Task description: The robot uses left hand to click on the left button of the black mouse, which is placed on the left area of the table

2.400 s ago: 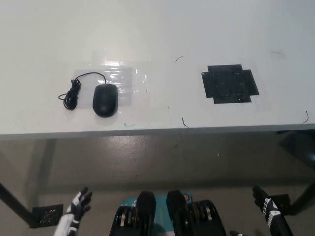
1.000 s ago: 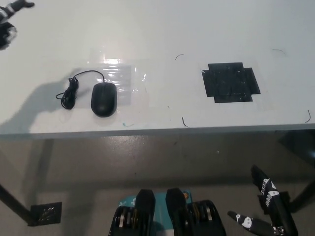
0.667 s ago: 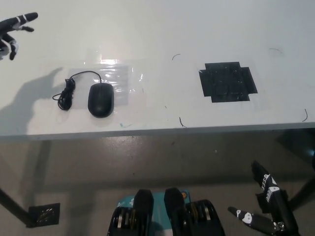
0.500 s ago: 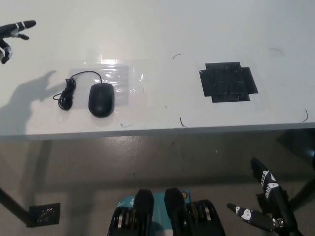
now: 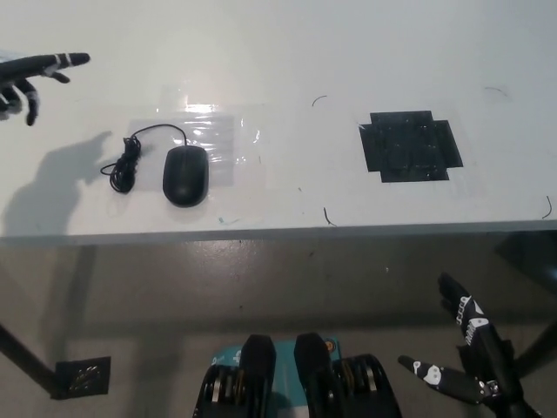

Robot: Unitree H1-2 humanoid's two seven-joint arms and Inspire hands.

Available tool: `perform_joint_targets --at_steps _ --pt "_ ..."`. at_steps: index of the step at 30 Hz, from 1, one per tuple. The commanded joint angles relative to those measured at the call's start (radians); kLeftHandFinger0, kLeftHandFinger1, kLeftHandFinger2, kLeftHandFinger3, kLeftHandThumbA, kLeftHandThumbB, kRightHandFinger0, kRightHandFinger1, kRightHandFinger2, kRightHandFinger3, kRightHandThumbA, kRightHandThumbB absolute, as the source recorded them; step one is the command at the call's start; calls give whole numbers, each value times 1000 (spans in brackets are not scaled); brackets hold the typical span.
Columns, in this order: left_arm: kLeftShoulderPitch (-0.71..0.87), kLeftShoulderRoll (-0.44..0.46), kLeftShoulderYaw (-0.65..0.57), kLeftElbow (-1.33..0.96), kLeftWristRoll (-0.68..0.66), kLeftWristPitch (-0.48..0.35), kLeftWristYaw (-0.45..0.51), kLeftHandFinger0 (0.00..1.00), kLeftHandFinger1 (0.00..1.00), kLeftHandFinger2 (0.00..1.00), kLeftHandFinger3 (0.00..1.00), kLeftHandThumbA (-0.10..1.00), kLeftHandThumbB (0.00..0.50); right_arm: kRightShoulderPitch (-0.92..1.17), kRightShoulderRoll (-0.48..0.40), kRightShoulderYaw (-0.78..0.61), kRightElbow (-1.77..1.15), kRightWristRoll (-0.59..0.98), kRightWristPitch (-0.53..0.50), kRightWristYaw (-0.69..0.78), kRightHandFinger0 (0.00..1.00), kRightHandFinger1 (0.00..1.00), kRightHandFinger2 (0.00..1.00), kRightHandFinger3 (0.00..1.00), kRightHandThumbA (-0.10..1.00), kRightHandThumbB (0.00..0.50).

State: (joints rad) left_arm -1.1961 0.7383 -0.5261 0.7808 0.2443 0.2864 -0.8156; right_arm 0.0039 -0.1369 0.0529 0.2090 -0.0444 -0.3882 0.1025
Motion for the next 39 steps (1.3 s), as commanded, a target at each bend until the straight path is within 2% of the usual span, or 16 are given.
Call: perform_joint_targets --at_steps 1,2,6,8,11,12,14,19,23,25,28,29,30,35,38,39 --pt "-93 -5 -9 -54 65 36 -44 0 0 298 1000 1000 300 -13 -20 5 -27 -7 -13 15 966 1000 1000 1000 1000 165" --pt "-100 -24 -9 -49 64 31 -44 0 0 296 1000 1000 274 -14 -20 5 -30 -8 -9 14 961 999 1000 1000 1000 155" --pt "-106 -49 -5 -41 69 29 -50 0 0 289 1000 1000 235 -13 -22 5 -33 -10 -9 14 947 992 1000 1000 1000 154" --pt "-113 -67 -14 -31 86 27 -52 0 0 291 1000 1000 242 -11 -23 6 -40 -9 -4 16 940 988 1000 1000 1000 158" --pt "-132 -101 -23 24 98 35 -63 0 0 232 1000 1000 267 -10 -23 7 -45 -8 2 17 941 985 1000 1000 1000 166" --pt "-135 -112 -28 42 109 19 -53 0 0 130 1000 1000 266 -11 -24 7 -44 -8 3 17 943 986 1000 1000 1000 166" --pt "-148 -132 -33 79 121 2 -44 0 0 78 1000 1000 273 -10 -25 5 -48 -9 3 16 946 989 1000 1000 1000 165" --pt "-159 -153 -38 119 143 -11 -40 0 0 78 1000 1000 267 -9 -24 5 -55 -7 8 17 943 983 1000 1000 1000 161" --pt "-165 -175 -47 173 162 -28 -18 0 0 85 1000 1000 287 -10 -26 5 -52 -13 8 16 941 984 1000 1000 1000 157" --pt "-164 -184 -54 185 172 -54 -17 0 0 92 1000 1000 263 -10 -27 4 -61 -16 17 15 941 985 1000 1000 1000 154" --pt "-159 -196 -46 201 167 -52 -19 0 0 64 1000 1000 255 -10 -27 3 -60 -16 16 16 940 985 1000 1000 1000 152" --pt "-153 -196 -50 195 172 -82 -19 0 0 95 1000 1000 234 -8 -26 2 -62 -17 17 14 940 985 1000 1000 1000 150" --pt "-149 -197 -50 193 174 -90 -19 0 0 100 1000 1000 239 -9 -26 2 -61 -17 15 14 939 984 1000 1000 1000 149" --pt "-135 -214 -53 174 193 -67 -23 0 0 113 1000 1000 235 -9 -28 2 -57 -18 10 16 934 980 1000 1000 1000 145" --pt "-140 -236 -58 189 203 -51 -23 0 1 181 1000 1000 259 -9 -28 2 -59 -22 14 14 936 981 1000 1000 1000 149" --pt "-140 -240 -57 192 204 -53 -20 0 0 164 1000 1000 264 -11 -29 2 -60 -22 16 15 937 980 1000 1000 1000 149"
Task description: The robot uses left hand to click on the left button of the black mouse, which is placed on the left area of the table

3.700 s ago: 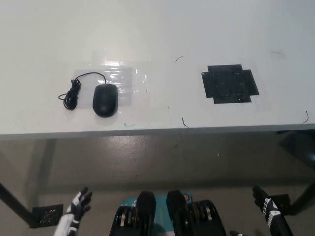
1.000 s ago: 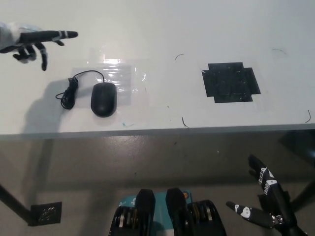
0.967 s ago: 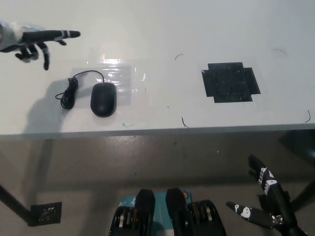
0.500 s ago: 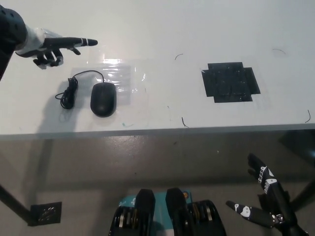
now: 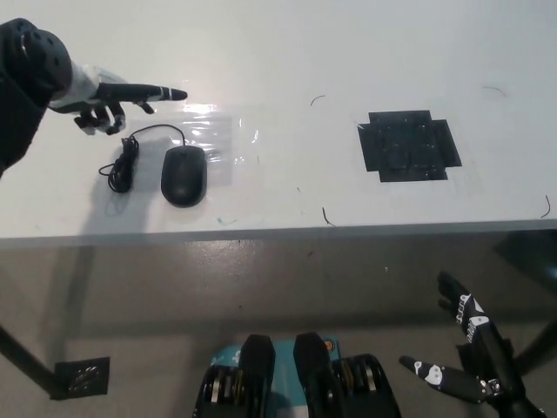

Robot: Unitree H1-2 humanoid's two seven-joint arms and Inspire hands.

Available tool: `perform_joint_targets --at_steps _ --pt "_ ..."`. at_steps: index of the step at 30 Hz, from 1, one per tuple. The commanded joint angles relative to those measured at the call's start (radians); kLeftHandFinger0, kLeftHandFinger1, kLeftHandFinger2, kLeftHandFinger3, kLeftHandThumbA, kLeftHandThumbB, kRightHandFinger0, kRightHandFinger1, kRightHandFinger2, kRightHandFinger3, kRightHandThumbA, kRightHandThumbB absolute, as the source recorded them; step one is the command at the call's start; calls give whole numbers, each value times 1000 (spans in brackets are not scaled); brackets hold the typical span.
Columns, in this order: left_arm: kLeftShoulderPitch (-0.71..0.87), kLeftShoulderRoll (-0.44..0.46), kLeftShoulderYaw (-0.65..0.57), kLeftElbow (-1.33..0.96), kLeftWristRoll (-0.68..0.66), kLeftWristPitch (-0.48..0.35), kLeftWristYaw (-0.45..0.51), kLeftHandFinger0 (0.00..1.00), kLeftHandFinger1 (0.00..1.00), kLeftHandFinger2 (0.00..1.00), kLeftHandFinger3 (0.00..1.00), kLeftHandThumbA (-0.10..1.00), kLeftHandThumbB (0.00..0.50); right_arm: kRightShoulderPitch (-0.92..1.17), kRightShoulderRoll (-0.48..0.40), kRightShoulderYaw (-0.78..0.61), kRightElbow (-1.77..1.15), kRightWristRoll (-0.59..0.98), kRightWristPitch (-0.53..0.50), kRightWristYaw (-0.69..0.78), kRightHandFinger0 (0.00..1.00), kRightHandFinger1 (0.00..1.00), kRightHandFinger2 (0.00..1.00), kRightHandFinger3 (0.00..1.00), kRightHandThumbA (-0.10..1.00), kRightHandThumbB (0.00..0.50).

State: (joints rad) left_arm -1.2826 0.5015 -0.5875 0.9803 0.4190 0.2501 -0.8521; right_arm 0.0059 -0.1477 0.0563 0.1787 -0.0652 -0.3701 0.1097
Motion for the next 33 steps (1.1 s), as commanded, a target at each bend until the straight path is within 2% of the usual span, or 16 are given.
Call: perform_joint_targets --at_steps 1,3,4,6,8,9,10,13,14,17,18,20,23,25,28,33 --pt "-55 -10 6 -3 31 -9 17 0 0 162 1000 1000 267 -13 -19 -1 -31 -2 0 9 938 980 1000 1000 1000 148" --pt "-56 -23 11 -9 30 21 7 0 29 303 1000 1000 288 -14 -16 -1 -31 0 5 9 940 980 1000 1000 1000 149" --pt "-57 -28 10 -6 31 20 4 0 44 332 1000 1000 274 -13 -17 -2 -34 1 6 8 940 980 1000 1000 1000 154" --pt "-54 -31 11 -10 31 4 3 0 49 355 1000 1000 269 -12 -17 -2 -37 -2 8 8 937 978 1000 1000 1000 158" --pt "-53 -36 9 -6 37 7 6 0 6 312 1000 1000 273 -15 -16 -1 -31 1 -3 9 927 973 1000 1000 1000 153" --pt "-49 -33 4 -15 43 -14 10 0 23 327 1000 1000 259 -15 -18 0 -30 -1 -6 10 918 968 1000 1000 1000 149" --pt "-48 -34 2 -13 47 -14 10 0 67 380 1000 1000 277 -15 -19 0 -31 -2 -4 10 917 968 1000 1000 1000 152" --pt "-48 -43 5 8 48 6 8 0 126 436 1000 1000 272 -13 -21 1 -38 -3 6 12 920 971 1000 1000 1000 157" --pt "-46 -43 3 6 51 5 7 0 129 438 1000 1000 271 -13 -21 1 -38 -3 6 13 921 972 1000 1000 1000 157" --pt "-36 -42 6 9 46 -12 3 0 3 285 1000 1000 250 -13 -21 0 -39 5 7 14 921 971 1000 1000 1000 161" --pt "-34 -41 4 7 48 -16 0 0 0 252 1000 1000 245 -14 -21 0 -38 6 6 15 922 972 1000 1000 1000 159" --pt "-26 -36 -8 -7 60 -25 -4 0 0 266 1000 1000 242 -13 -23 1 -38 5 6 16 924 973 1000 1000 1000 158" --pt "-16 -39 3 -5 53 -18 4 0 0 201 1000 1000 228 -12 -24 -1 -39 1 7 14 921 971 1000 1000 1000 159" --pt "-13 -40 10 -2 46 -16 2 0 0 208 1000 1000 223 -13 -23 -2 -33 4 1 14 917 969 1000 1000 1000 159" --pt "-14 -44 11 5 46 -20 1 0 35 329 1000 1000 233 -16 -23 -2 -28 0 -1 11 907 962 1000 1000 1000 154" --pt "-21 -65 -1 28 58 -21 0 0 0 226 1000 1000 256 -13 -21 0 -36 -2 8 11 907 957 1000 1000 1000 148"
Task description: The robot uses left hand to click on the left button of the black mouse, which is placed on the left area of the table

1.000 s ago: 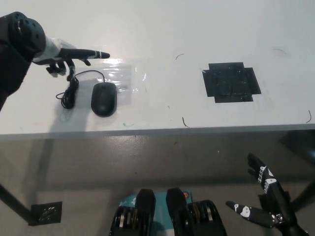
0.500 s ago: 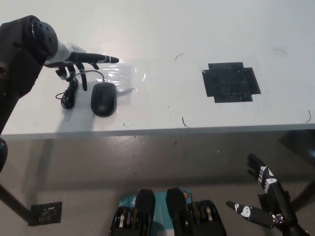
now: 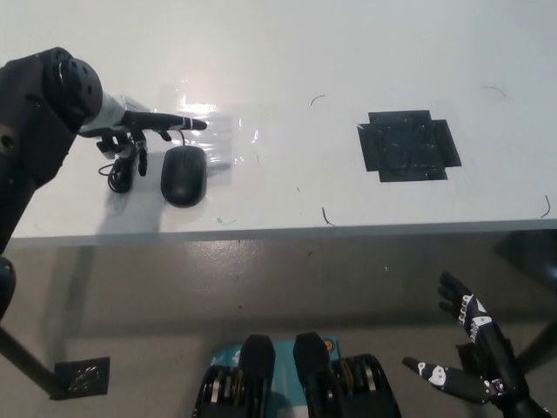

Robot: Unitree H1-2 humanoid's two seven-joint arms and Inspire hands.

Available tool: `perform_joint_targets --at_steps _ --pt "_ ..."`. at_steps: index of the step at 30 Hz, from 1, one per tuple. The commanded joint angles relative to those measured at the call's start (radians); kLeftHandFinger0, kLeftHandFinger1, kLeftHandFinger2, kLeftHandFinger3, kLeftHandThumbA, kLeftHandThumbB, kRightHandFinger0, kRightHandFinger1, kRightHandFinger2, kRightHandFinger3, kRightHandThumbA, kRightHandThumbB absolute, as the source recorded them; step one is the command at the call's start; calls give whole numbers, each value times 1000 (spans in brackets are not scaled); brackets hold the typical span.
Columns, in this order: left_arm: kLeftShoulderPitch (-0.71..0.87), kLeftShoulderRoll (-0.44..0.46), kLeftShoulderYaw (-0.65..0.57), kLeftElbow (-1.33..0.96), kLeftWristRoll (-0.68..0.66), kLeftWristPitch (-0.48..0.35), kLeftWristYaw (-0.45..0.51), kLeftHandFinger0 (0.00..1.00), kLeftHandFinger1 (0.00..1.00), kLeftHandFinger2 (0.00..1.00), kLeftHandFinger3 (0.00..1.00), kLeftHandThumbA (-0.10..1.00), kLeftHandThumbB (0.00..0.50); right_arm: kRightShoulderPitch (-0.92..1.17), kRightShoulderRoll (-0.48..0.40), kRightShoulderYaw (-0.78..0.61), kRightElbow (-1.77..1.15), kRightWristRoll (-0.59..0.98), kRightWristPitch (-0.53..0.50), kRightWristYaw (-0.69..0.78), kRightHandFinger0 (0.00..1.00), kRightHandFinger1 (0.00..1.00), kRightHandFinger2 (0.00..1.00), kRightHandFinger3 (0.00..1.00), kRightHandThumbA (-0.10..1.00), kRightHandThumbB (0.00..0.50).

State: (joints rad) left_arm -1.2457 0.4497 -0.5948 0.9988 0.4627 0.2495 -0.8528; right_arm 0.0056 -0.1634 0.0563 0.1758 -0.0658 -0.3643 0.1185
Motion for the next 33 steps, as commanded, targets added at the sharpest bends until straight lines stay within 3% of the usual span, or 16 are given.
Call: perform_joint_targets --at_steps 1,7,12,16,20,26,30,33 --pt "-58 -17 7 15 13 -29 3 0 0 223 1000 1000 251 -11 -2 0 -31 -2 0 0 908 957 1000 1000 1000 146" --pt "-59 -37 0 33 23 -30 3 0 0 228 1000 1000 285 -10 -6 0 -36 -8 10 0 906 958 1000 1000 1000 157" --pt "-46 -44 3 42 24 -57 18 0 0 223 1000 1000 276 -10 -7 -1 -39 -4 8 2 907 956 1000 1000 1000 147" --pt "-47 -47 -8 56 39 -101 23 0 28 342 1000 1000 278 -12 -8 -2 -43 -3 9 1 902 952 1000 1000 1000 156" --pt "-38 -51 -5 78 41 -116 34 0 6 343 1000 1000 277 -12 -9 -2 -44 0 10 3 898 952 1000 1000 1000 145" --pt "-30 -50 -14 92 54 -148 44 0 141 504 1000 1000 268 -12 -10 -3 -41 -2 3 2 896 945 1000 1000 1000 141" --pt "-40 -56 -9 110 56 -133 50 0 121 484 1000 1000 266 -15 -11 -5 -37 0 4 1 892 939 1000 1000 1000 149" --pt "-52 -53 -5 130 52 -157 50 0 190 556 1000 1000 265 -15 -10 -7 -36 -2 2 -3 880 931 1000 1000 1000 148"
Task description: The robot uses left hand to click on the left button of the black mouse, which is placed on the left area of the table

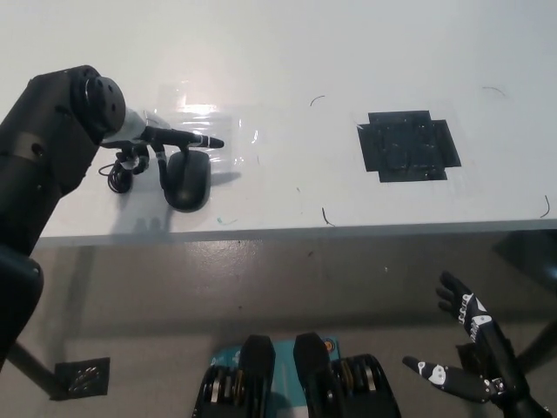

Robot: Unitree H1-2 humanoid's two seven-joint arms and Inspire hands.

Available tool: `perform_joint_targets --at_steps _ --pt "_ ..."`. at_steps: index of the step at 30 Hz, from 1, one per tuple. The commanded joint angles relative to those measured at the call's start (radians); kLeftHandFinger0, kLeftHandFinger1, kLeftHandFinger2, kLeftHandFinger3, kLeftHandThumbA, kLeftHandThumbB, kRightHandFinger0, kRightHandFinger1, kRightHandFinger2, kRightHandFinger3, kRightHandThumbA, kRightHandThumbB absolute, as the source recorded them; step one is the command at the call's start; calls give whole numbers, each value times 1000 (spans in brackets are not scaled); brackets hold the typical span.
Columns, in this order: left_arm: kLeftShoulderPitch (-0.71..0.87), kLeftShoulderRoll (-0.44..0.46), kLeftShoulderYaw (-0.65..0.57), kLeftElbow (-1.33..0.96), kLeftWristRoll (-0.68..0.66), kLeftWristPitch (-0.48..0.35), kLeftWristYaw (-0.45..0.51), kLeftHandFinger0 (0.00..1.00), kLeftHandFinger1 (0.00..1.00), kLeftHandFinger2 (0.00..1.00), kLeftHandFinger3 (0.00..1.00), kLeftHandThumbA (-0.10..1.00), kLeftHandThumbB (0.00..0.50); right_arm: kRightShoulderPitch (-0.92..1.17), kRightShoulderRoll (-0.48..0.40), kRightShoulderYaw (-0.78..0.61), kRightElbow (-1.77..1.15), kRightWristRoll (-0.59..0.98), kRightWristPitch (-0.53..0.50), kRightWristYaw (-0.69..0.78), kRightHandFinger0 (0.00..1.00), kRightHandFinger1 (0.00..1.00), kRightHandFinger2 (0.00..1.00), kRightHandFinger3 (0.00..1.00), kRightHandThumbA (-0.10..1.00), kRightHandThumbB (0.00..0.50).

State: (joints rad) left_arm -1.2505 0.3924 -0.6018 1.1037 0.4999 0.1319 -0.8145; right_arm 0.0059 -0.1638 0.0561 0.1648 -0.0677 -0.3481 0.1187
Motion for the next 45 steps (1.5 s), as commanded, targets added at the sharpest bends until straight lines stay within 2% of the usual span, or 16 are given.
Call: perform_joint_targets --at_steps 1,3,5,12,18,27,31,32,35,36,37,38,39,41,42,45 --pt "-47 5 2 30 14 -41 10 2 215 566 1000 1000 269 -16 -9 -7 -25 0 -15 -4 878 930 1000 1000 1000 149" --pt "-39 10 0 23 18 -40 8 1 258 561 1000 1000 271 -16 -7 -7 -27 -2 -13 -5 875 929 1000 1000 1000 148" --pt "-26 15 0 27 16 -59 9 56 340 698 1000 1000 272 -15 -7 -5 -27 -3 -10 -4 879 928 1000 1000 1000 160" --pt "-18 6 -12 32 32 -42 10 0 263 624 1000 1000 265 -13 -7 -5 -30 3 -2 -1 883 922 1000 1000 1000 161" --pt "-50 28 39 -15 -7 17 -8 0 15 344 1000 1000 247 -9 -7 -3 -30 -6 1 -3 877 918 1000 1000 1000 161" --pt "-178 138 173 -166 -78 114 -99 0 0 301 1000 1000 303 4 -10 -3 -25 -9 -3 -4 857 911 1000 1000 1000 169" --pt "-201 210 218 -283 -107 41 -147 10 21 118 1000 1000 304 2 -11 -6 -11 -3 -8 -3 847 896 1000 1000 1000 174" --pt "-193 224 245 -339 -129 80 -161 0 1 158 1000 1000 265 4 -11 -6 -9 0 -6 -2 849 896 1000 1000 1000 185" --pt "-137 282 292 -633 -137 275 -203 0 90 406 1000 1000 321 7 -11 -4 -7 0 -7 0 851 898 1000 1000 1000 183" --pt "-95 301 332 -769 -156 323 -215 230 198 536 1000 1000 306 11 -11 -4 -8 -1 -3 0 855 903 1000 1000 1000 188" --pt "-61 314 365 -849 -188 338 -216 298 215 563 1000 1000 305 16 -12 -4 -10 -2 2 0 856 903 1000 1000 1000 189" --pt "-20 335 401 -905 -250 265 -205 759 295 602 1000 1000 309 17 -12 -4 -12 -1 3 1 857 904 1000 1000 1000 190" --pt "8 345 426 -950 -286 233 -201 802 285 581 1000 1000 298 17 -11 -4 -13 2 4 1 859 907 1000 1000 1000 192" --pt "82 341 512 -1085 -377 296 -201 580 168 419 1000 1000 300 19 -8 -2 -7 5 2 3 857 906 1000 1000 1000 198" --pt "159 317 594 -1206 -428 328 -166 57 48 270 1000 1000 312 19 -9 -3 -6 7 1 4 848 900 1000 1000 1000 201" --pt "376 266 752 -1491 -640 338 -30 0 0 30 1000 1000 303 18 -11 -3 -1 14 2 9 846 901 1000 1000 1000 193"
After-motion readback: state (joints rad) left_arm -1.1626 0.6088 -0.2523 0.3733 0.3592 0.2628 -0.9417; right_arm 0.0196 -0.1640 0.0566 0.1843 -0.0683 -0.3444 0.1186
